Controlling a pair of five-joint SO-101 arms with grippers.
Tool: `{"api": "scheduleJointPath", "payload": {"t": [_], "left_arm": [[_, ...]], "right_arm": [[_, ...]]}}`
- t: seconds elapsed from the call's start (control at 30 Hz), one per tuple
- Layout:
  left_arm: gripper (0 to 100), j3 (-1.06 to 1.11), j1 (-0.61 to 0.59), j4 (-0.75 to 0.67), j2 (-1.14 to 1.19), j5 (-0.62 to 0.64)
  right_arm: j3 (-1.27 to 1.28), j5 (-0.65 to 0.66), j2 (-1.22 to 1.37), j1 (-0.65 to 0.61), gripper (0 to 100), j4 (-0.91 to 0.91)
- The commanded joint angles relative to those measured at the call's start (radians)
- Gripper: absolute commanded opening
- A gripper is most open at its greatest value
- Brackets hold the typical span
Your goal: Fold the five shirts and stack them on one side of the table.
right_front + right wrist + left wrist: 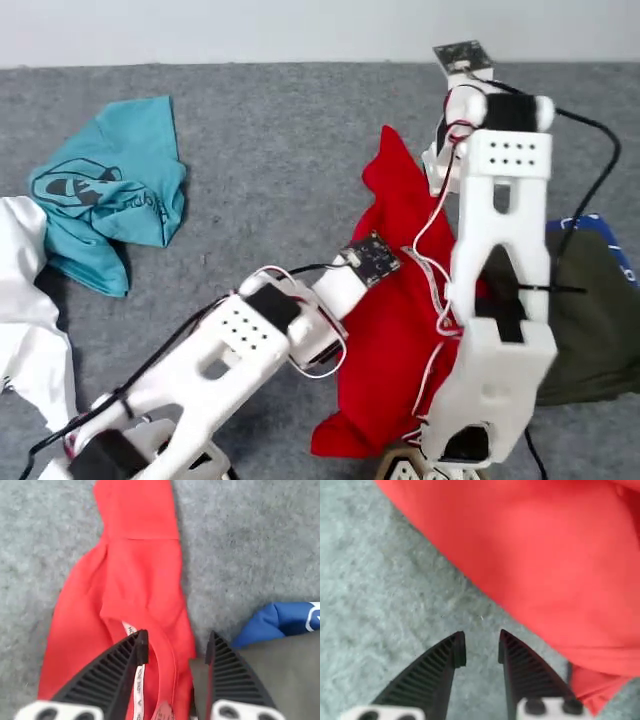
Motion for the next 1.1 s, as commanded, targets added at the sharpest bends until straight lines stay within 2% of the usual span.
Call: {"api": "scheduleJointPath", "payload": {"t": [0.0, 0.2, 0.4, 0.53, 0.63, 0.77, 0.9, 1.07], "left_arm": [[12, -0.051, 0.012, -0.063, 0.12, 0.011], [12, -0.303, 0.015, -0.005, 0.456, 0.051], [11, -0.553, 0.043, 0.169, 0.681, 0.049], [1, -0.601, 0.043, 0.203, 0.73, 0.048], [1, -0.604, 0.043, 0.224, 0.736, 0.044], [1, -0.618, 0.037, 0.264, 0.733, -0.023], [1, -0.736, 0.012, 0.361, 0.733, -0.028], [1, -0.96, -0.14, 0.535, 0.733, -0.11]], "right_arm": [[0.051, 0.009, -0.131, 0.019, 18.4, 0.041], [0.126, 0.008, -0.171, 0.053, 18.4, 0.041], [0.157, 0.008, -0.165, 0.084, 18.4, 0.041], [0.157, 0.011, -0.168, 0.096, 18.4, 0.041], [0.152, 0.011, -0.173, 0.131, 18.4, 0.038], [0.152, 0.012, -0.173, 0.199, 18.4, 0.036], [0.152, 0.012, -0.173, 0.242, 18.4, 0.036], [0.152, 0.012, -0.173, 0.248, 18.3, 0.036]]}}
